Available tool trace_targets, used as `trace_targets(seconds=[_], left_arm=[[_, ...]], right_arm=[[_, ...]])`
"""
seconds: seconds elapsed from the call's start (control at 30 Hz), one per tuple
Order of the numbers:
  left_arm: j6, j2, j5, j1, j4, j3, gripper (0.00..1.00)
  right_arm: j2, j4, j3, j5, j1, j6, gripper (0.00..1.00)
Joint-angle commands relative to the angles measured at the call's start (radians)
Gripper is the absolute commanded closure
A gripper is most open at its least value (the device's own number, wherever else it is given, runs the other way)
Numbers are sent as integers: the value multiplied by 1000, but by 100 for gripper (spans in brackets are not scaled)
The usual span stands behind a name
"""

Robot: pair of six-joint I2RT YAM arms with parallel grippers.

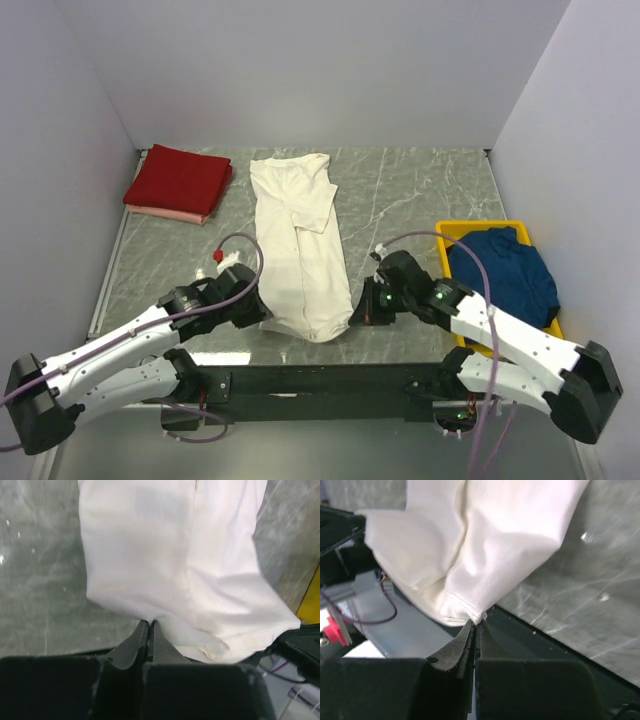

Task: Fold and stack the t-shirts
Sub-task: Fold the tshirt

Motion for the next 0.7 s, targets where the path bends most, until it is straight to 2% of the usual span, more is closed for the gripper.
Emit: trace_targets(seconds=[0.0, 0.3, 0.43, 0.67], left_arm=[[146, 41, 36, 103, 162, 9, 100], [152, 188, -59, 266, 395, 38, 100], [125, 274, -85, 324, 467, 64, 100], [115, 453, -59, 441, 564, 141, 99]], right_arm=[[133, -5, 104, 17, -66, -96, 100], [541, 196, 310, 46, -166, -86, 100], [652, 193, 432, 92, -204, -90, 100], [848, 201, 585, 63, -284, -104, 100]])
